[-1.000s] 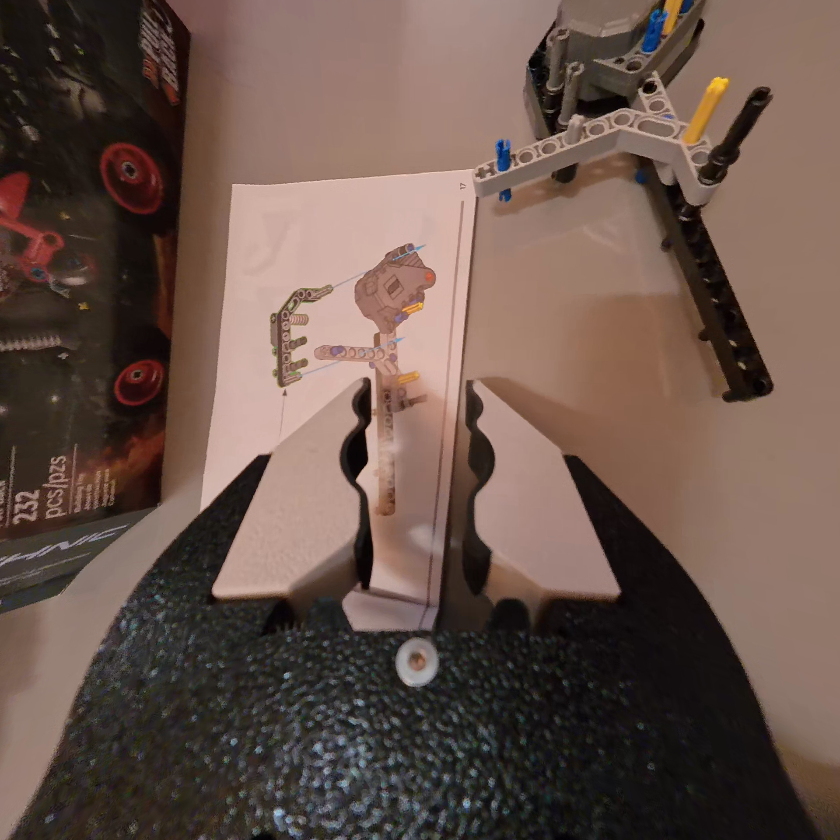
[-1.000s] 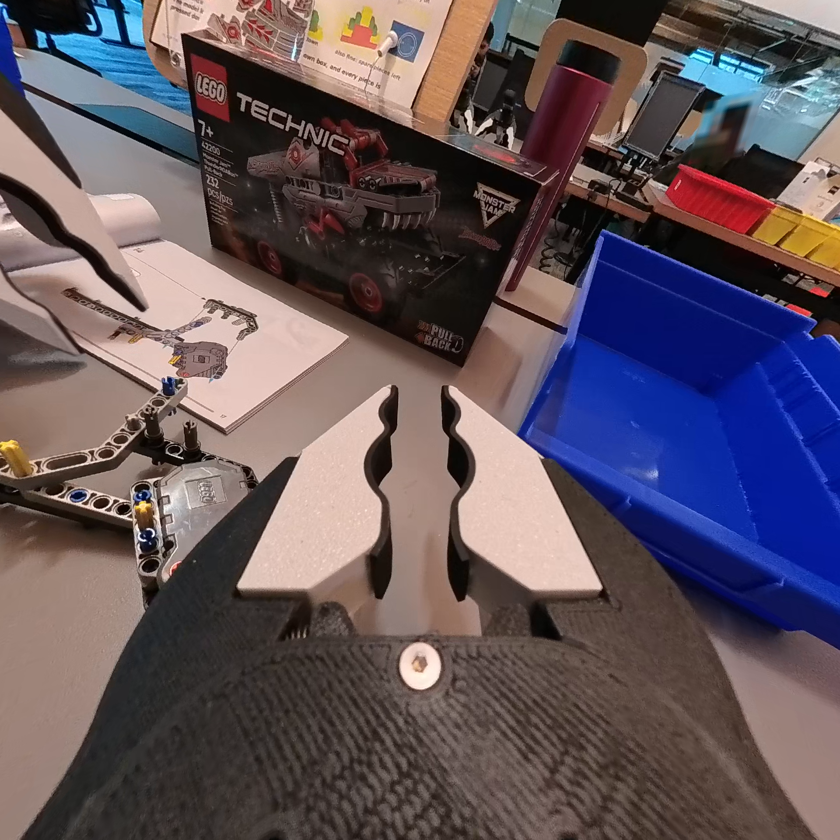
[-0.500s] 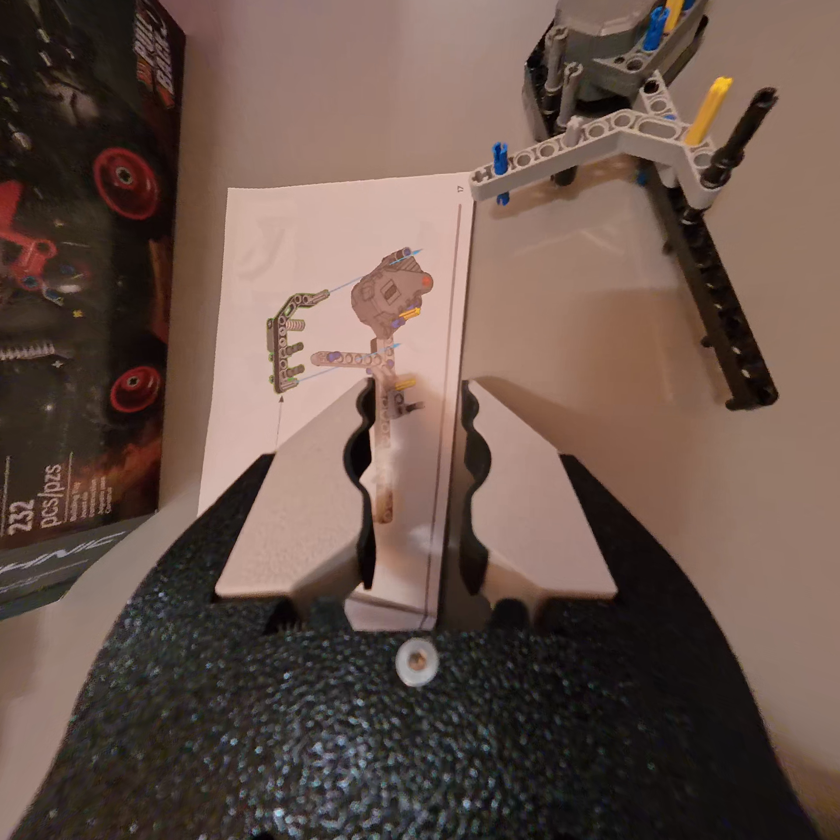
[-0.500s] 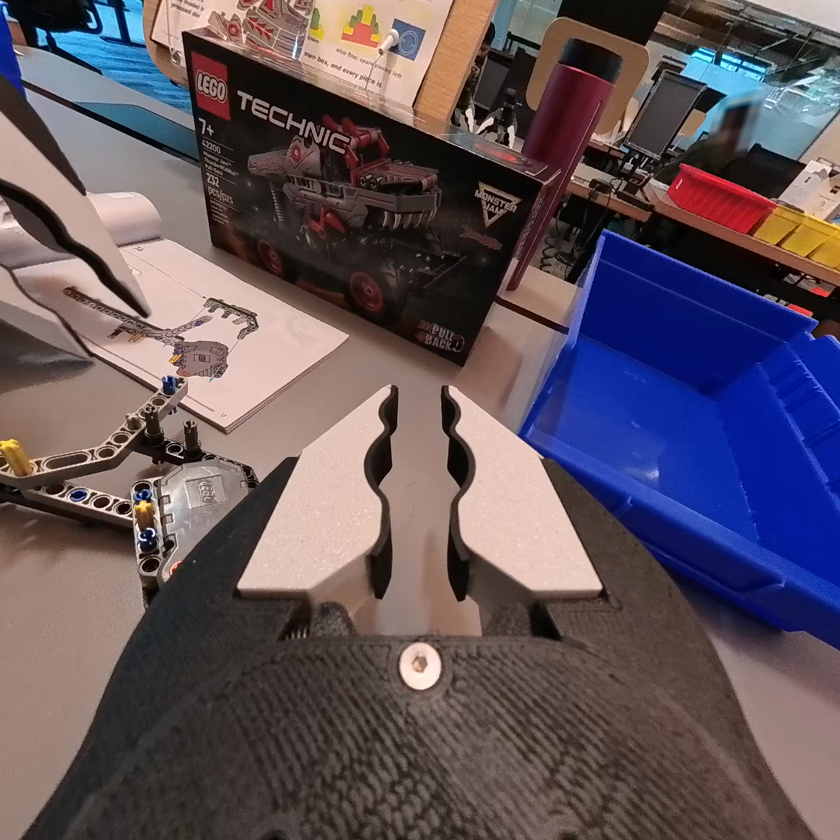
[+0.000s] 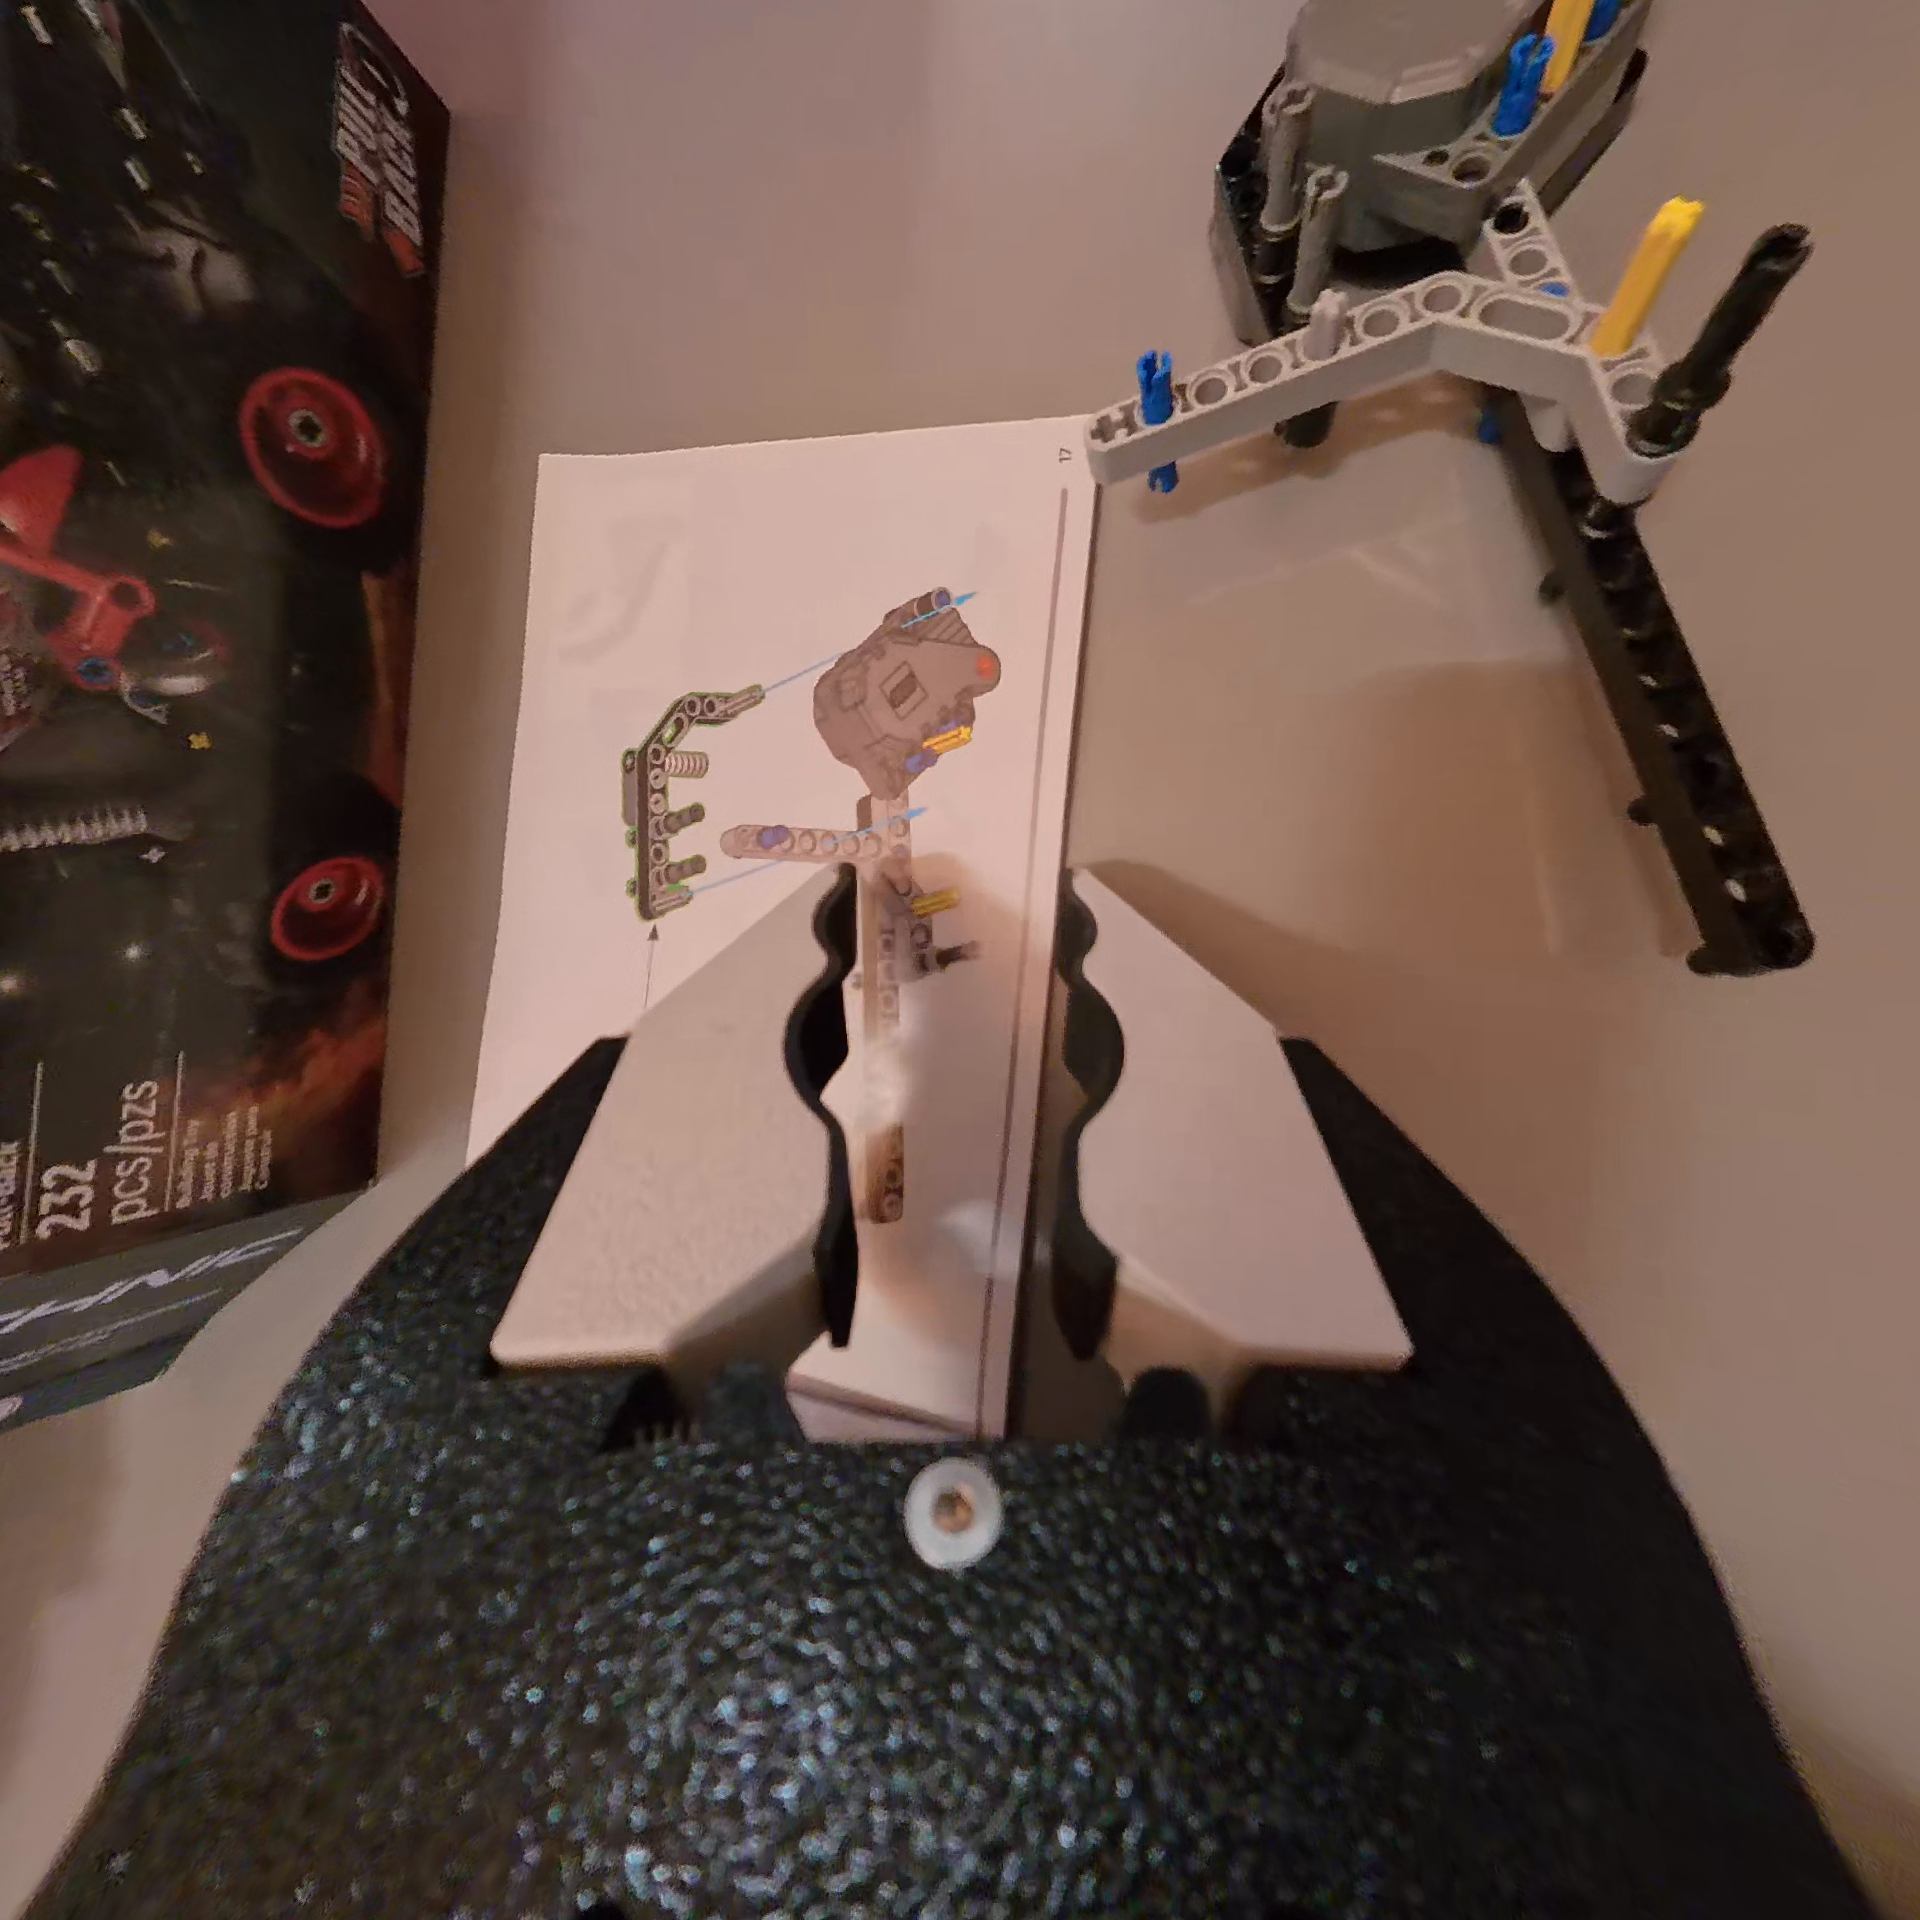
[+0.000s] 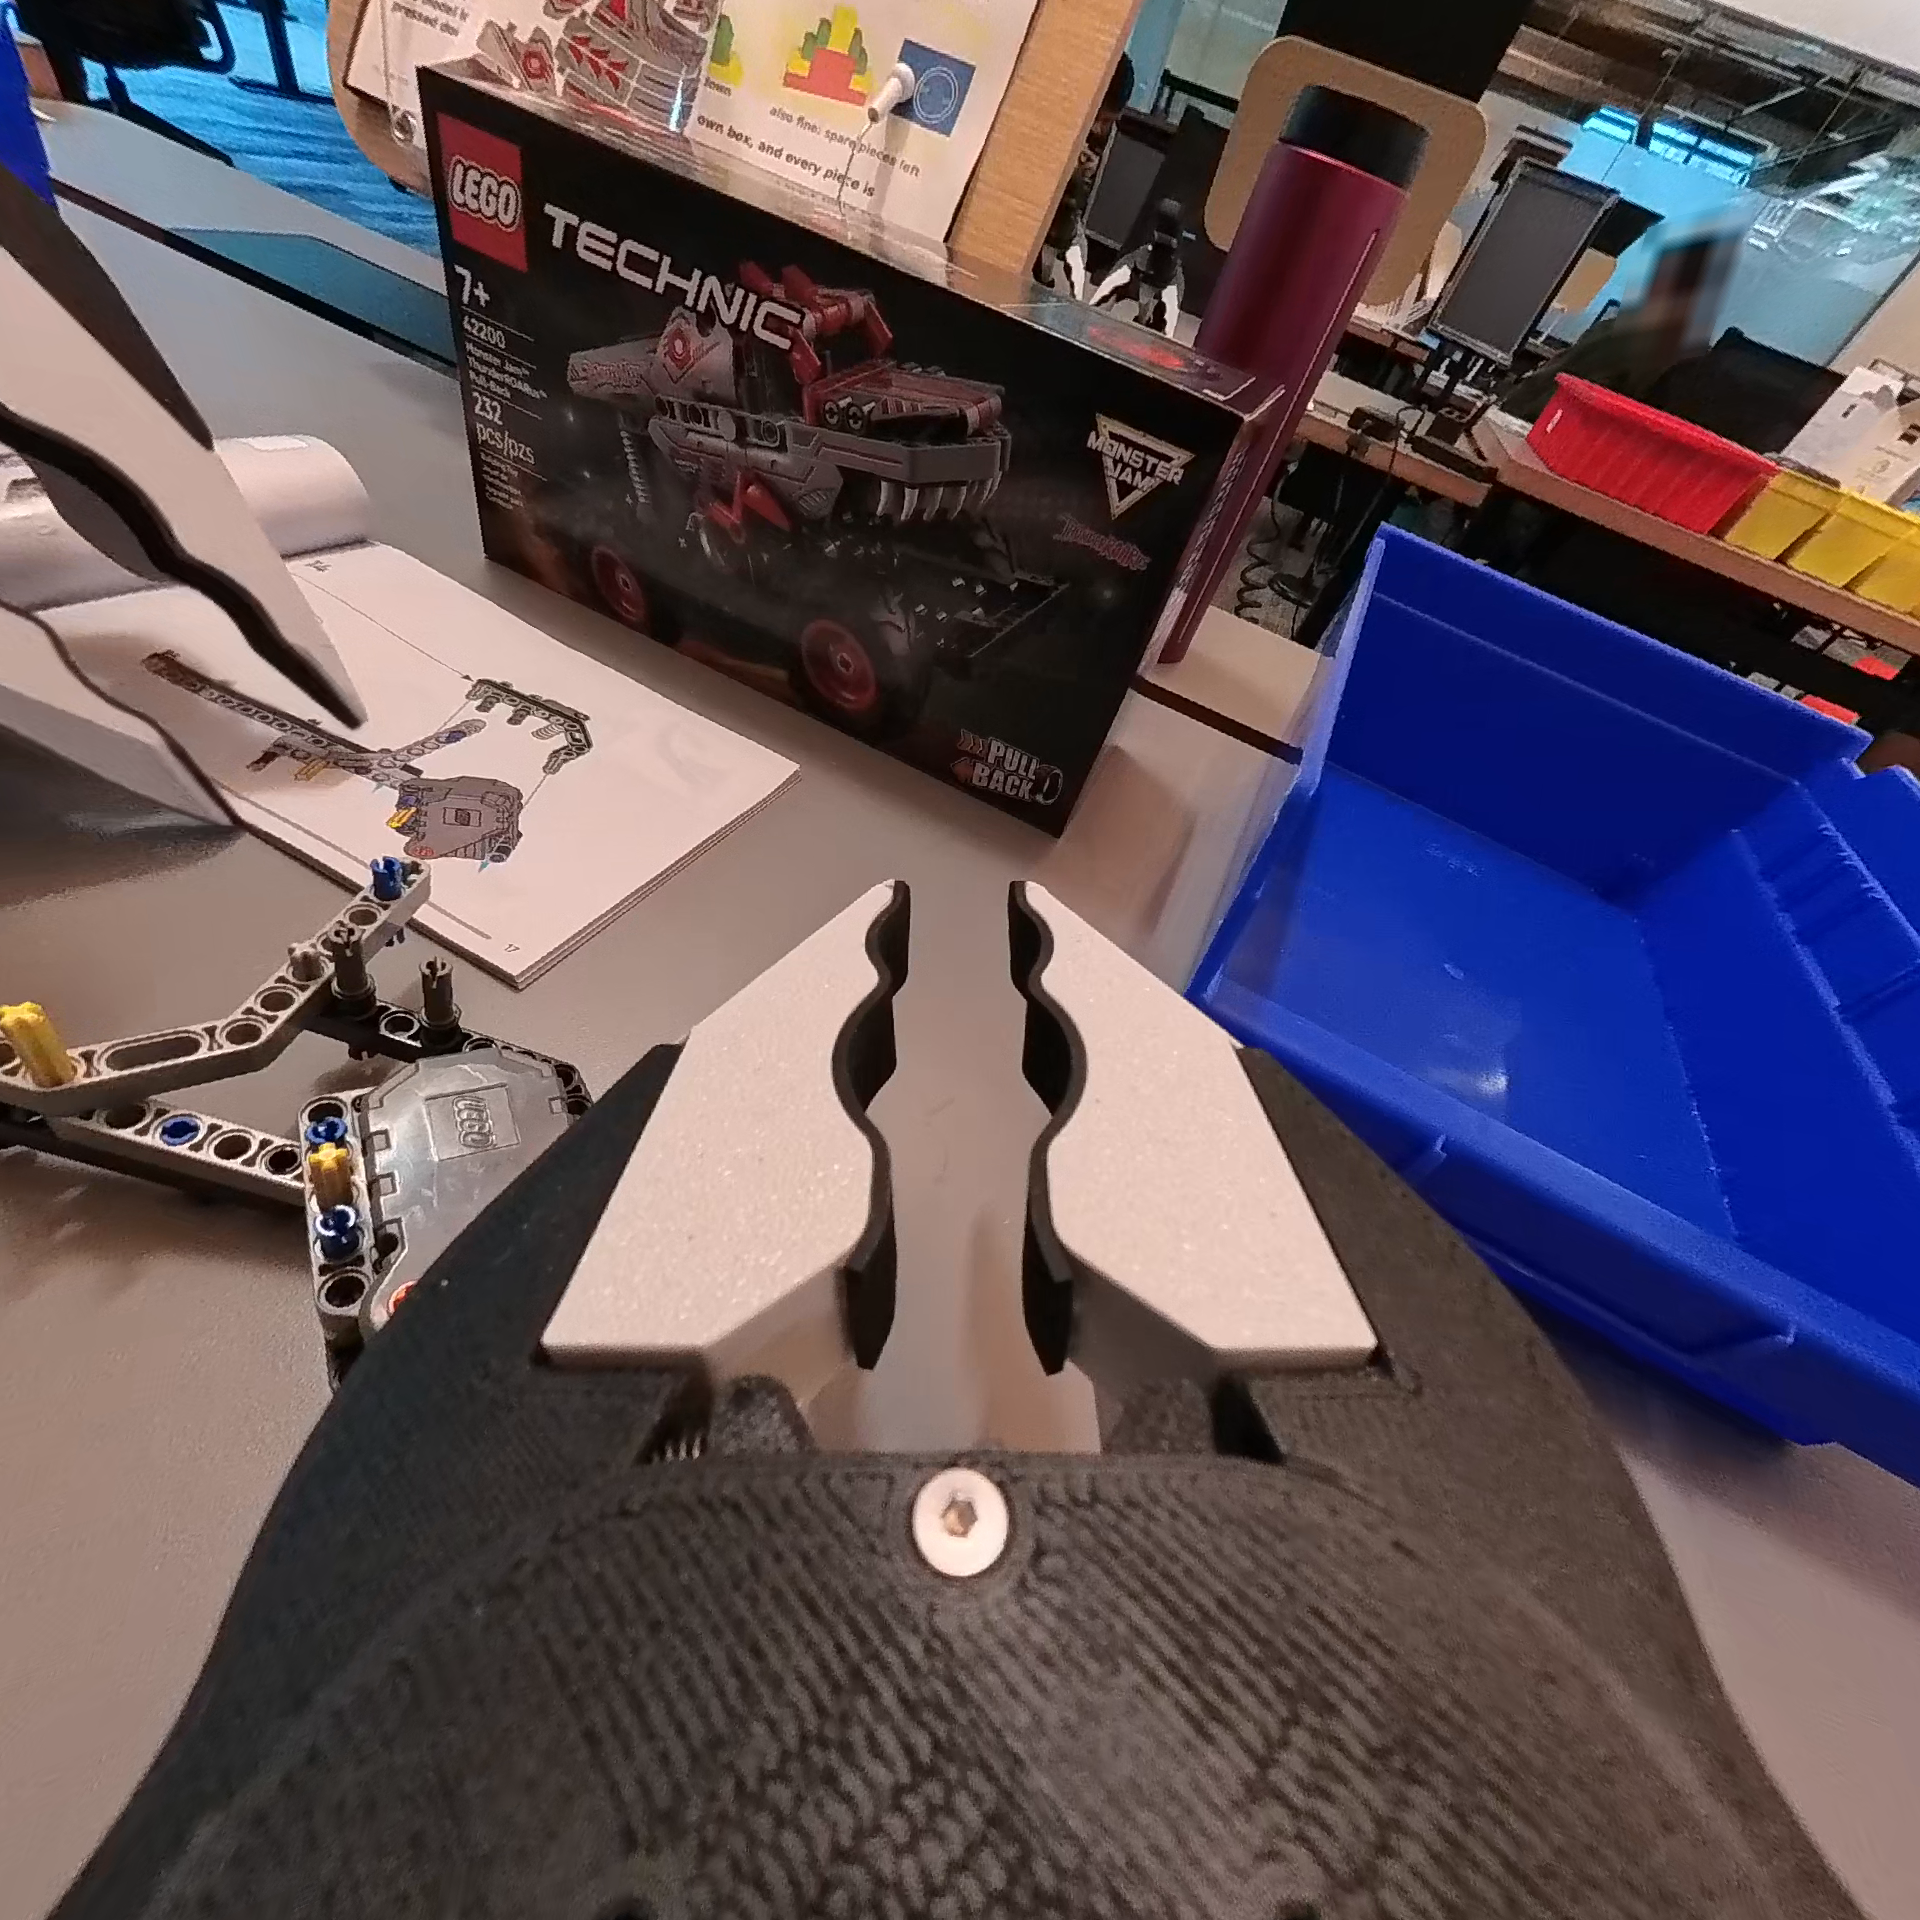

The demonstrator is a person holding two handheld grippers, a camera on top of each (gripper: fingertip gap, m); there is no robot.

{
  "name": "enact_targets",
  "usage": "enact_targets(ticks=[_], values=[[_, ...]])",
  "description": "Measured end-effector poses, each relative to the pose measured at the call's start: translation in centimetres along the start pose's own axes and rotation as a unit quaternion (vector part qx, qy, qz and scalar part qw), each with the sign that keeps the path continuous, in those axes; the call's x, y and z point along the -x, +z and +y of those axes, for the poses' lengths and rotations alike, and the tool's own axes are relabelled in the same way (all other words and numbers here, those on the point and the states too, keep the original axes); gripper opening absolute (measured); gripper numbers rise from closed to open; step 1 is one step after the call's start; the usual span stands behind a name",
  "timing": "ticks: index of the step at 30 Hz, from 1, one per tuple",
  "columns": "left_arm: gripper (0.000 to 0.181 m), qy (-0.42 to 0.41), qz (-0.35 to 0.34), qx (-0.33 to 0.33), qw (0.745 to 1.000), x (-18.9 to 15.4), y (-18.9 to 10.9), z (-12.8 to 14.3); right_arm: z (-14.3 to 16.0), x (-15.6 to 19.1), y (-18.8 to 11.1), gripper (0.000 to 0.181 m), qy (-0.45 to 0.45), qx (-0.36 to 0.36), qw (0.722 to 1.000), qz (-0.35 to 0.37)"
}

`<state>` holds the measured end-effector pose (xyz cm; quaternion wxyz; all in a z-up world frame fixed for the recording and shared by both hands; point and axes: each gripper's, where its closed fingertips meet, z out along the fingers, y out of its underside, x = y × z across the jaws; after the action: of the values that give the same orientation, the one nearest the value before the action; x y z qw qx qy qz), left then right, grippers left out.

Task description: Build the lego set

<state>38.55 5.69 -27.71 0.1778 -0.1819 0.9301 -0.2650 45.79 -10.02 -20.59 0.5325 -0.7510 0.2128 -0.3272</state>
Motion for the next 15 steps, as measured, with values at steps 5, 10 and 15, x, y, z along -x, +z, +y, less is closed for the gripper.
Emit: enact_targets(ticks=[5, 10, 15], values=[[0.036, -0.008, -0.003, -0.014, 1.0, 0.33, -0.55, -0.32, 0.0, 0.01, -0.01, 0.016, 0.0, 0.0, 1.0, 0.0], [0.037, -0.009, -0.003, -0.016, 1.0, 0.37, -0.67, -0.35, 0.0, 0.03, 0.0, 0.016, 0.0, 0.0, 1.0, -0.001], [0.037, -0.007, -0.004, -0.012, 1.0, 0.39, -0.63, -0.26, 0.02, 0.06, 0.01, 0.016, -0.001, 0.0, 1.0, -0.001]])
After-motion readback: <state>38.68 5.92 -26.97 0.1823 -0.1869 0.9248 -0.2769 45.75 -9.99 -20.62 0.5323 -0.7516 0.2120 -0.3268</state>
